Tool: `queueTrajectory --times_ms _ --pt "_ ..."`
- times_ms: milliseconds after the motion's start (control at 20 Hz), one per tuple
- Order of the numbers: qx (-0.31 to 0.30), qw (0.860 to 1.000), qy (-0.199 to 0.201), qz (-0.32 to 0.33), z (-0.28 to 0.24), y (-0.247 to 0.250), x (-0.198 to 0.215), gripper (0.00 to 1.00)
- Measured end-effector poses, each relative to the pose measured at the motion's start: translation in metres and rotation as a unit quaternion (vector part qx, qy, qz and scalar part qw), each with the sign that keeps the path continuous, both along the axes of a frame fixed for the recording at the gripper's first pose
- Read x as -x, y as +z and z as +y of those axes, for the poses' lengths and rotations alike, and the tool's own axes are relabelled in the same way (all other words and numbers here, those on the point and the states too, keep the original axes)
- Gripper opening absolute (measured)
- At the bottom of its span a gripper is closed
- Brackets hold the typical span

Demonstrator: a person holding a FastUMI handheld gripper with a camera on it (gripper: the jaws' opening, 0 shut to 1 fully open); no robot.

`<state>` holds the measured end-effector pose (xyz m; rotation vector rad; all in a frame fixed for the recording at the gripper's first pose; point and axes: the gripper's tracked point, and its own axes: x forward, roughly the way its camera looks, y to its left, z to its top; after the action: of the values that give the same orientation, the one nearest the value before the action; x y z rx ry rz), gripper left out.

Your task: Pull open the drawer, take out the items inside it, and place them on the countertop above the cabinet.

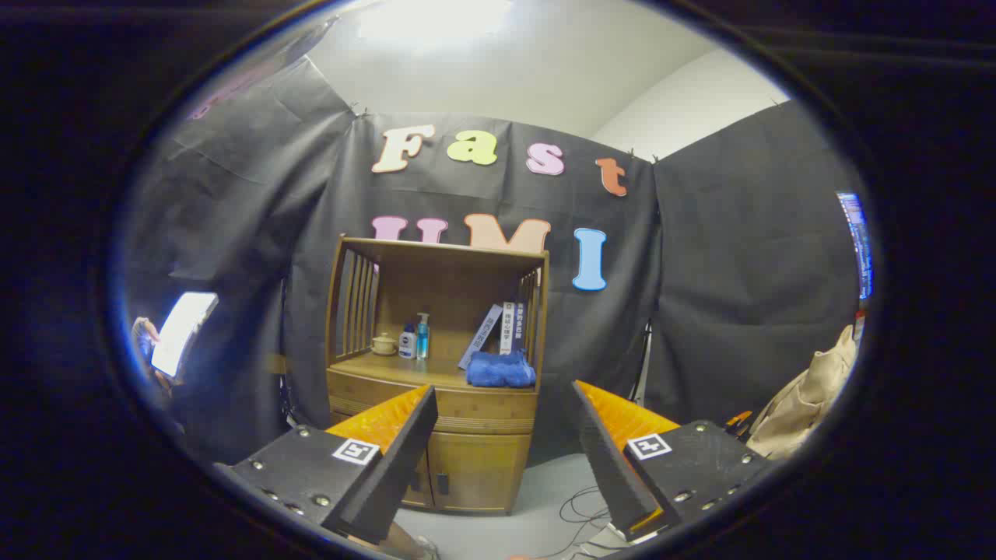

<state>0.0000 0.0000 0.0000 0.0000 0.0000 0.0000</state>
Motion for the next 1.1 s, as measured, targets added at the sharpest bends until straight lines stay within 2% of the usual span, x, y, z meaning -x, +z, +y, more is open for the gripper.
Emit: queueTrajectory --times_ms 650,850,1100 --pt "-0.002 0.999 0.031 0.013 0.027 -0.018 -0.027 1.0" --pt "0.002 0.998 0.061 0.014 0.055 -0.026 -0.053 1.0" --pt "0.01 0.996 0.089 0.008 0.094 -0.039 -0.105 1.0"
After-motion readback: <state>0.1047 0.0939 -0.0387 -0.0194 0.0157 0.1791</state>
